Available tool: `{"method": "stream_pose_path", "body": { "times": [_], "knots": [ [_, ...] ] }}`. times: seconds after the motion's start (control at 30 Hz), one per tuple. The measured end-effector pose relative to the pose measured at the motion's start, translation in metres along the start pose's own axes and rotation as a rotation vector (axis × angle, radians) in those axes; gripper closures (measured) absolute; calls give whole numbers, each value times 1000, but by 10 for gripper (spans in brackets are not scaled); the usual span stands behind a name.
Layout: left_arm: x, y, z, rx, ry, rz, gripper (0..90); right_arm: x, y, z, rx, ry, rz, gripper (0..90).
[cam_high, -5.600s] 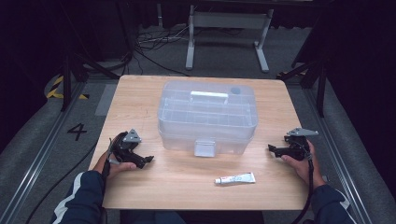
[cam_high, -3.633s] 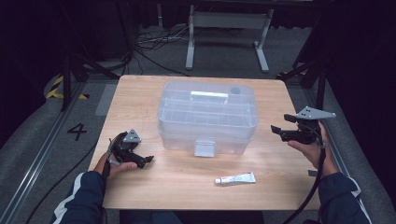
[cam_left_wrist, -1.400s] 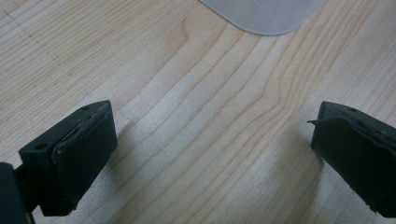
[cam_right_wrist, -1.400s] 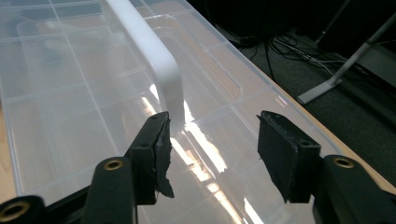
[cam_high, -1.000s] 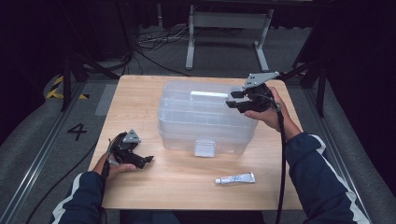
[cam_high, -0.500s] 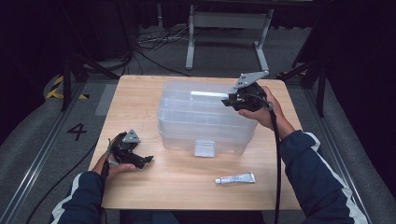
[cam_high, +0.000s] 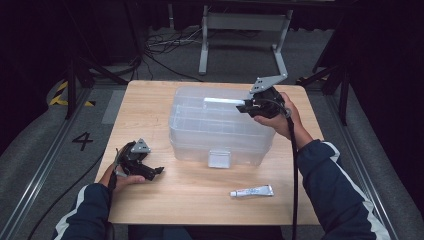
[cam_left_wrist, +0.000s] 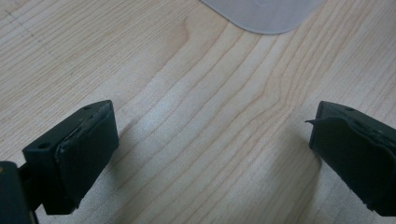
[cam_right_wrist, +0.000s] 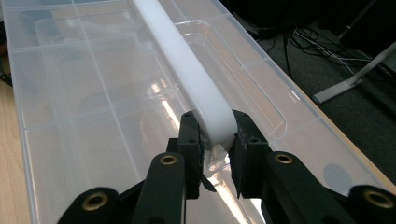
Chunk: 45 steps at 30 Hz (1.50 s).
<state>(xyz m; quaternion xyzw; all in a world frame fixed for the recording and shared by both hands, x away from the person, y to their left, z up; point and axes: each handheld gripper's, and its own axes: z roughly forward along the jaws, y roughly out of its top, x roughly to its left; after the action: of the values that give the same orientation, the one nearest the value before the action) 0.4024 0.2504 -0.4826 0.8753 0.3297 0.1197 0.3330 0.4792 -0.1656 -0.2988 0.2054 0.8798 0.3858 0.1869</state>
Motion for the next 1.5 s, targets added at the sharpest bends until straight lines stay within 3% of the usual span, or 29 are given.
{"method": "stream_pose_path", "body": {
  "times": [0.43, 0.57, 0.67, 0.77, 0.83, 0.97, 1.5],
  "knots": [
    [1, 1, -2, 7, 7, -5, 54, -4, 6, 2, 9, 4, -10, 763],
    [0, 3, -4, -1, -2, -17, 171, -3, 7, 3, 15, 3, -16, 763],
    [0, 6, -7, -15, -4, -4, 242, -3, 8, 2, 21, 2, -17, 763],
    [1, 12, -15, -57, -17, -10, 325, -5, 9, 2, 21, 2, -11, 762],
    [-2, 19, -22, -82, -27, 15, 417, -7, 10, 1, 12, 7, 2, 762],
    [-7, 32, -34, -143, -32, 32, 498, -9, 12, -1, 14, 10, 8, 759],
    [-11, 56, -46, -226, -35, 37, 733, -13, 18, -3, 21, 6, 16, 751]
  ]
}}
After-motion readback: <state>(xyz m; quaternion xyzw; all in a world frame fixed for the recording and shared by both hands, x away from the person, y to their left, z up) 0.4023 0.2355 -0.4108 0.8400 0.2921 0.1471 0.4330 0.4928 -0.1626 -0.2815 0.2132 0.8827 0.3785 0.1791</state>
